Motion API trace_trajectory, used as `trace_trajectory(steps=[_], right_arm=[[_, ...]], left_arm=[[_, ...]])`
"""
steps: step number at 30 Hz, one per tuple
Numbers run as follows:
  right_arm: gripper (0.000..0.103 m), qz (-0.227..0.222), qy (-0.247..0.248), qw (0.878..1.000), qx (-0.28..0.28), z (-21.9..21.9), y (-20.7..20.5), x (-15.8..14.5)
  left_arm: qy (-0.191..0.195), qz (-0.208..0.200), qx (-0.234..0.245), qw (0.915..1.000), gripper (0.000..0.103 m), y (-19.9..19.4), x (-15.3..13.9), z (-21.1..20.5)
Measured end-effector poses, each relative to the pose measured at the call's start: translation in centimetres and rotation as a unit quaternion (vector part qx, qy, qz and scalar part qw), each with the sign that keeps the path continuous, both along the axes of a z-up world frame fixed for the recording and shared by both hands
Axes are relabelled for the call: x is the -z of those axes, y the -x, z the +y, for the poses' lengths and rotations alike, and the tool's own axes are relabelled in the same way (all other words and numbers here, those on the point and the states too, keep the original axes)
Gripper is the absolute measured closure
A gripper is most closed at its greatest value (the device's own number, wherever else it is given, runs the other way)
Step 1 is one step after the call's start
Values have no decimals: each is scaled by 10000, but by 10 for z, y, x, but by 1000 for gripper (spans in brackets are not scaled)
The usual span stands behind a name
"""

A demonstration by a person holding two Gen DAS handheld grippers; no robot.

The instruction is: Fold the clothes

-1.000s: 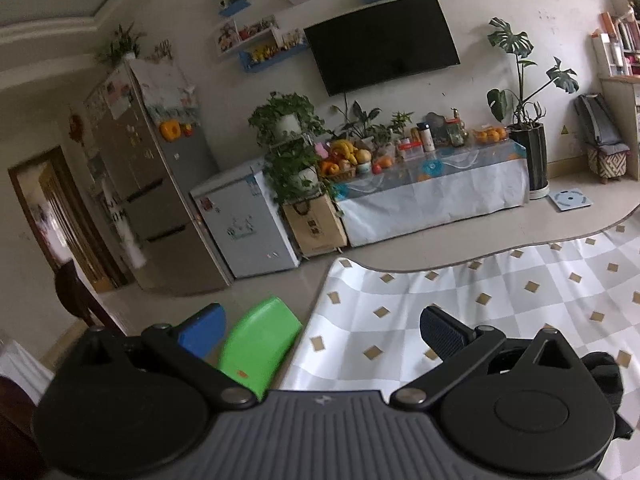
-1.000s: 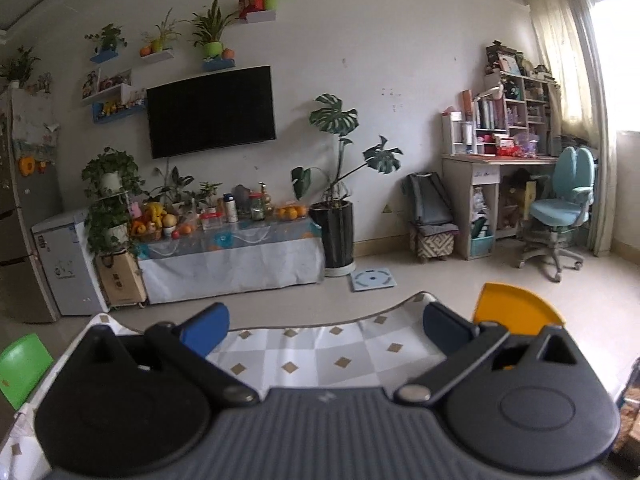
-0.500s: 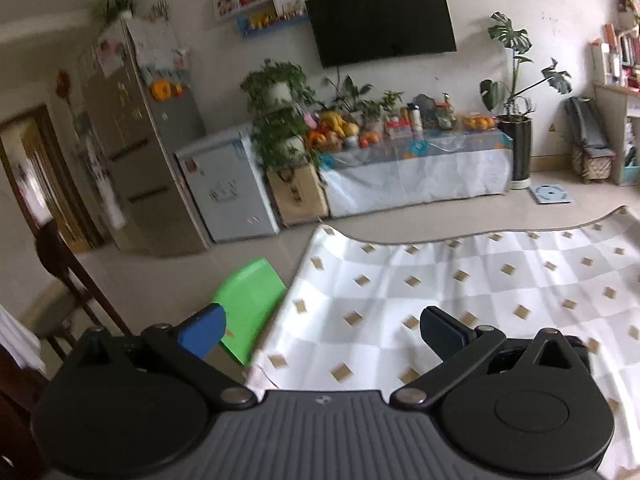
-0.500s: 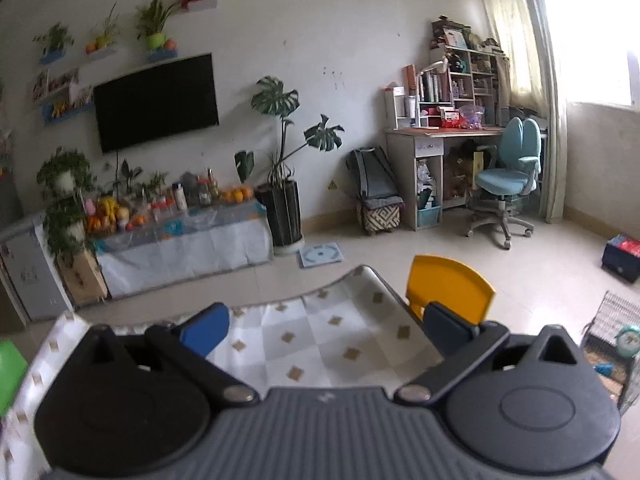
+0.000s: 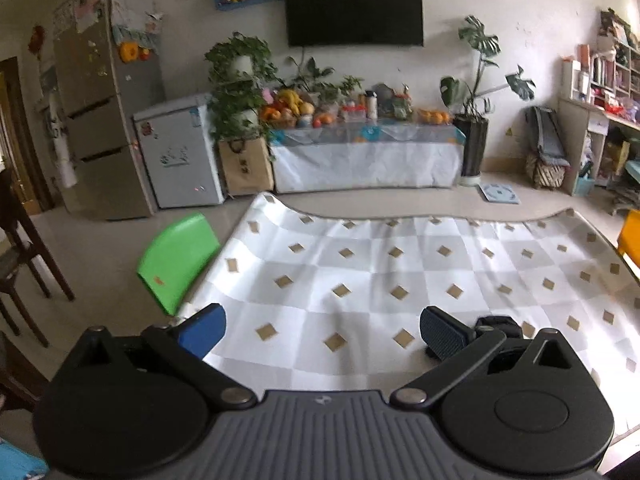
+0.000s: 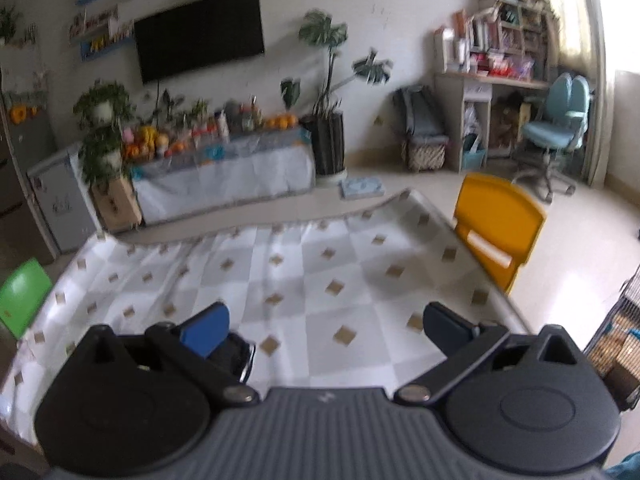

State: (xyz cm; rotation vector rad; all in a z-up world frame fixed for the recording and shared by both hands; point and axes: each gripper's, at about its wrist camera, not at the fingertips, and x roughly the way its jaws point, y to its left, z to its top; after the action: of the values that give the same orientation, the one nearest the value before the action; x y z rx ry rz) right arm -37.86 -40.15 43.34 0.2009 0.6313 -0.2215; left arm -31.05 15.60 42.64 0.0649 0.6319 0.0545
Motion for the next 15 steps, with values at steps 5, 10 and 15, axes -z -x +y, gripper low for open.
trace_trajectory(steps=[5, 10, 15], right_arm=[[0, 243, -125, 9996, -98, 22, -40, 61], [0, 473, -107, 9988, -47, 30, -79, 123], [0, 701, -172, 9972, 192, 31, -118, 198]], left_arm=[[118, 237, 107, 9996, 0, -24, 47, -38], [466, 481, 67, 9977, 0, -59, 97, -67], [326, 774, -83, 9964, 0, -98, 161, -100]])
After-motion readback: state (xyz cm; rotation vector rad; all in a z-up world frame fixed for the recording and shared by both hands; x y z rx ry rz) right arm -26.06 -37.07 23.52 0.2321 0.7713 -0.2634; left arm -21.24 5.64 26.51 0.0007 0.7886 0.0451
